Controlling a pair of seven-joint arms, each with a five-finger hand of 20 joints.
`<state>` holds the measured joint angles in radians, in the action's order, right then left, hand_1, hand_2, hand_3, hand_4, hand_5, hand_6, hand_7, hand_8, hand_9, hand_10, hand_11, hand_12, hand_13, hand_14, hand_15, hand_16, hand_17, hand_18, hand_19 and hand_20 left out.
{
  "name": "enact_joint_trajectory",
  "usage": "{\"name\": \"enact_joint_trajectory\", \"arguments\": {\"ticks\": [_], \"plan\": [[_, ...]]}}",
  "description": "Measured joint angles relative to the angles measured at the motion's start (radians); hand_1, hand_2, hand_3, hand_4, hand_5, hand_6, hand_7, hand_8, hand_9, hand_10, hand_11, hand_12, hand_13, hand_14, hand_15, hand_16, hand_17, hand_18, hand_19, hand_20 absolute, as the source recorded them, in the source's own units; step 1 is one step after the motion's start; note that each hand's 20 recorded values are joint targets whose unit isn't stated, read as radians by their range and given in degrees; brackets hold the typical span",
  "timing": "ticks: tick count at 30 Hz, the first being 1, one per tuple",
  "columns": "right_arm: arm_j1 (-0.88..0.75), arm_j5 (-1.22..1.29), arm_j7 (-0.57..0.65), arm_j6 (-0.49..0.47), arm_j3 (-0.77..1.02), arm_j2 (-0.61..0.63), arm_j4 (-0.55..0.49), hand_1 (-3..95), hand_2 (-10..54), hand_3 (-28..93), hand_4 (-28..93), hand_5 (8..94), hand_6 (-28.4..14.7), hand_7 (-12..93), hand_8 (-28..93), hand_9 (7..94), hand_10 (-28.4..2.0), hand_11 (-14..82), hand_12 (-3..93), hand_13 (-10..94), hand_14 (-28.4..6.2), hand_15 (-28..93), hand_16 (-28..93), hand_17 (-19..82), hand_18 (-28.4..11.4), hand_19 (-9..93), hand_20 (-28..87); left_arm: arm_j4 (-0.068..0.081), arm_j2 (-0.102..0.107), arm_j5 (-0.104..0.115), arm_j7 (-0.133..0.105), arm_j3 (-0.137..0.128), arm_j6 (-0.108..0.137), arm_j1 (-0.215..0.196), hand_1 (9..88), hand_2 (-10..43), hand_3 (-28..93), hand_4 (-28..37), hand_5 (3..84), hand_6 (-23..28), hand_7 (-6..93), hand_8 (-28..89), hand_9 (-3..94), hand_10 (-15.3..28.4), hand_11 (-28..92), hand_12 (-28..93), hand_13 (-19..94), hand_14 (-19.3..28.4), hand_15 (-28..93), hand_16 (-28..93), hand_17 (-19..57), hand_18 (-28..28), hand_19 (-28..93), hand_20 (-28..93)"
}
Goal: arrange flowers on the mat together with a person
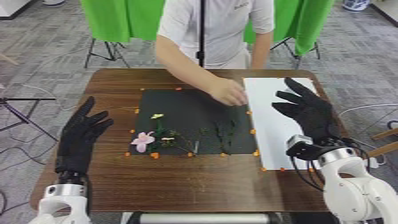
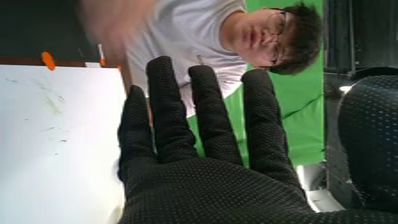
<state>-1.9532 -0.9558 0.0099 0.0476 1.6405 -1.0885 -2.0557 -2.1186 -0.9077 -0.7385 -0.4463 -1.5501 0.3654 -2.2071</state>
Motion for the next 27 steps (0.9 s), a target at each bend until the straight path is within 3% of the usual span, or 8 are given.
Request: {"name": "enact_joint_trajectory", "arguments": {"ticks": [27], "plan": [[0.011, -0.007, -0.004, 0.006, -0.011, -0.002, 0.007, 14.7, 3.9, 80, -28, 38.5, 3.5, 12, -11, 40.6, -14.0, 12.9, 16.2, 30, -19.5, 42, 14, 0, -19.0, 43, 23, -0.001, -0.006, -0.001, 0.008, 0.0, 0.002, 0.003, 19.0, 1.5, 77, -28.3, 30.5, 2.9, 9.8, -8, 33.5, 17.5, 25, 11, 23, 24.5, 53, -9, -7.4, 21.9, 46, 17]]}}
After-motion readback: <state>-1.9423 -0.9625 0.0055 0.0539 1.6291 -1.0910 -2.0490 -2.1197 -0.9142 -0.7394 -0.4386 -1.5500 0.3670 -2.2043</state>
